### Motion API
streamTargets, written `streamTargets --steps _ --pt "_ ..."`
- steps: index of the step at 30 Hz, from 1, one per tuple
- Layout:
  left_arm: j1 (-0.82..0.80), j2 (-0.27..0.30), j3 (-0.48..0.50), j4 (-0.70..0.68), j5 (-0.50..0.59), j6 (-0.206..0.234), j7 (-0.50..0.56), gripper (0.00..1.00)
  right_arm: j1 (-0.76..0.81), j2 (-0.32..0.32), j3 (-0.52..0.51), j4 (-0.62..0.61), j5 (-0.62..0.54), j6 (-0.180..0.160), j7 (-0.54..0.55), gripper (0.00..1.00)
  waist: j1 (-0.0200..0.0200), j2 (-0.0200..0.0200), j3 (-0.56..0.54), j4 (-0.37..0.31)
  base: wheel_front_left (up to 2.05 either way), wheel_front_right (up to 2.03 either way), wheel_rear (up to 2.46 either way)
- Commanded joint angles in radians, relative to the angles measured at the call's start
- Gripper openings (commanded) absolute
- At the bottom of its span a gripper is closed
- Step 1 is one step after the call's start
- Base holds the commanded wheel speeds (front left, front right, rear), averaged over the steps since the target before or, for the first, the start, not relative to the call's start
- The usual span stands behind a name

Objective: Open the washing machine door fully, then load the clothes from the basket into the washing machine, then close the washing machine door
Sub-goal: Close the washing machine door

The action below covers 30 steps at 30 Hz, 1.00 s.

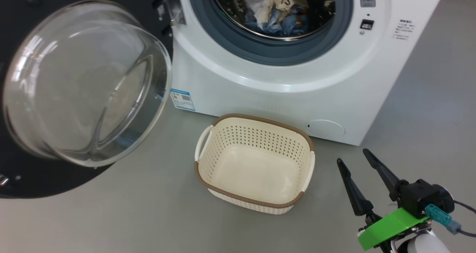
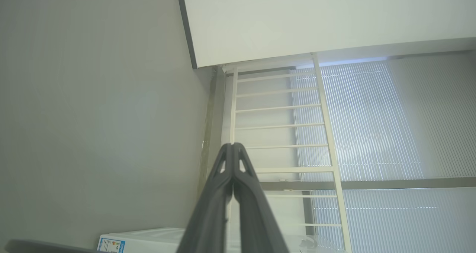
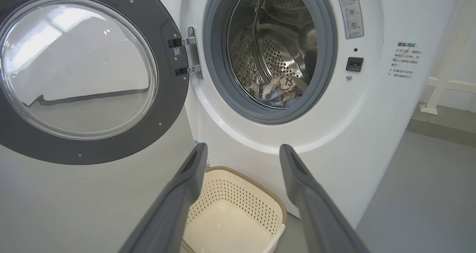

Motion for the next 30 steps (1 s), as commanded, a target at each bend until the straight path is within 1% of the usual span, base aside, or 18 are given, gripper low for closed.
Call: streamTargets --steps 1,11,23,30 --pt "-0.023 0.075 -0.002 -0.016 -0.004 0.004 0.017 0.0 -0.043 -0.011 0.025 -0.024 -0.01 0.002 -0.005 1.0 0.0 0.0 0.028 -0.033 0.0 0.0 0.0" --pt "-0.038 0.082 -0.044 0.013 0.005 0.002 0.057 0.0 -0.056 -0.023 0.025 -0.025 -0.011 0.002 -0.005 1.0 0.0 0.0 0.053 -0.063 0.0 0.0 0.0" --pt "-0.023 0.057 -0.103 0.031 0.015 -0.023 0.115 0.0 -0.069 -0.032 0.022 -0.026 -0.016 0.002 -0.005 1.0 0.0 0.0 0.07 -0.056 0.0 0.0 0.0" --pt "-0.007 0.052 -0.137 0.038 0.026 -0.039 0.15 0.0 -0.075 -0.032 0.028 -0.024 -0.017 0.002 -0.005 1.0 0.0 0.0 0.073 -0.056 0.0 0.0 0.0"
